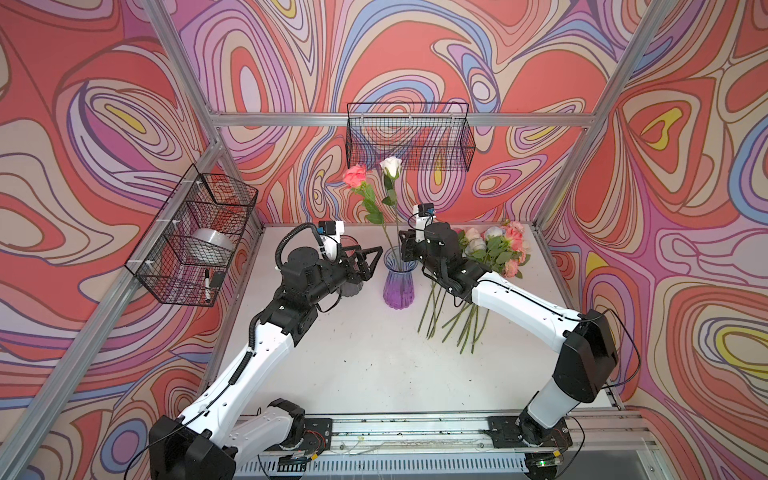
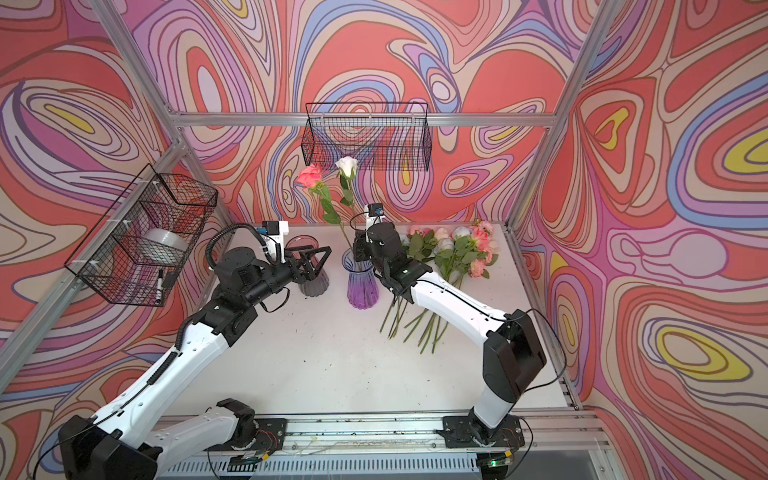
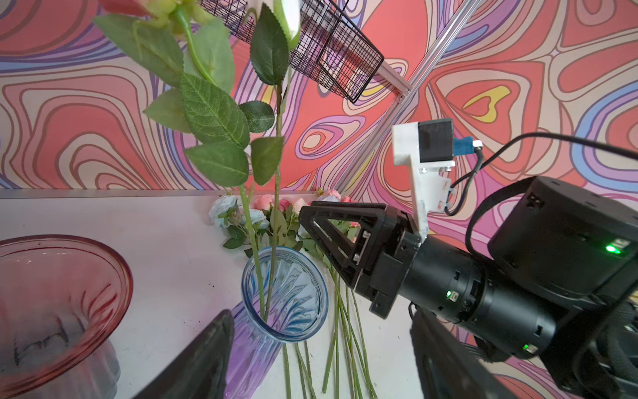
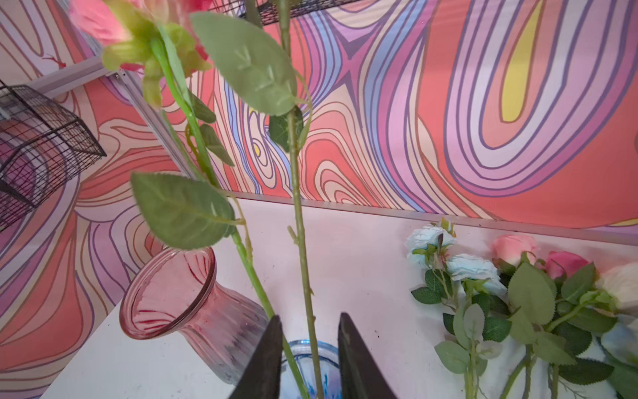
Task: Arrange the flowers into the vase
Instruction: 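Carry the white rose over the blue-purple vase and lower its stem in, then open the right gripper and move it back to the rose pile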
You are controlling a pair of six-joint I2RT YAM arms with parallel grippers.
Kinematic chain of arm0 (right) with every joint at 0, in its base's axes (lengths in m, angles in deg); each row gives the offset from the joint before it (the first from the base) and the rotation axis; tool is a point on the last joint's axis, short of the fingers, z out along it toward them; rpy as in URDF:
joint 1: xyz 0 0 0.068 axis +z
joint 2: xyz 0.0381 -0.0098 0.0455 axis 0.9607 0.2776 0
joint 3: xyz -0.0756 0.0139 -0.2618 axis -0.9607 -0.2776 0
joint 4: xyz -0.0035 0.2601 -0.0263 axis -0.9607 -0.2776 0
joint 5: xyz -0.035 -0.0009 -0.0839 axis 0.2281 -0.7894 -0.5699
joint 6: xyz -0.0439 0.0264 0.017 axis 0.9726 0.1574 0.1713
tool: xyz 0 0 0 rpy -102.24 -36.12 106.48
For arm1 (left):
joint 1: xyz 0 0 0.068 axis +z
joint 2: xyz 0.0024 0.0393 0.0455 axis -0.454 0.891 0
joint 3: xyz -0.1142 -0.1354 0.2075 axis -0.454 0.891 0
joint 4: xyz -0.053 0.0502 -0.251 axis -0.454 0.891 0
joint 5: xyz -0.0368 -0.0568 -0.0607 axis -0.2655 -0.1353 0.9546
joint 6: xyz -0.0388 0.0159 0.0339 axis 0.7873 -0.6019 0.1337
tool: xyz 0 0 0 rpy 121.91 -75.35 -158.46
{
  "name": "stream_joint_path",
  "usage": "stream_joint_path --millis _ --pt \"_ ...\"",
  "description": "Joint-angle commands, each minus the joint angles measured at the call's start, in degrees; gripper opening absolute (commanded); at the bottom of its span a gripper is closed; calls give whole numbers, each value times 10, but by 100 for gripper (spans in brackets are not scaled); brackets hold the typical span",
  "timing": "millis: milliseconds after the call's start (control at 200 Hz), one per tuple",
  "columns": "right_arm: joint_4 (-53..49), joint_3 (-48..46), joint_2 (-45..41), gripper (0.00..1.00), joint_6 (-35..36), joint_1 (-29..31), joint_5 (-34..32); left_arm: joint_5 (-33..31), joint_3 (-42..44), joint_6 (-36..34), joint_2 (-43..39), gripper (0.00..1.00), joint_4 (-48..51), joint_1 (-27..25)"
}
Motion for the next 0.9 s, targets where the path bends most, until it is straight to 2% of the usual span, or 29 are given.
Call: stream_joint_path --millis 0,335,646,746,896 --pt "-17 -14 -45 30 -51 4 -37 10 -1 -2 -3 81 -10 3" --pt "-95 -35 -126 31 -113 11 -73 13 0 -5 -11 81 -14 3" --pt "-192 -76 -179 37 -130 11 -102 6 2 -8 -26 81 -14 3" --pt "-195 -94 -196 44 -130 11 -95 3 3 -10 -30 82 -14 3" --pt "-177 -126 -215 45 -128 11 -95 10 2 -4 -28 82 -16 3"
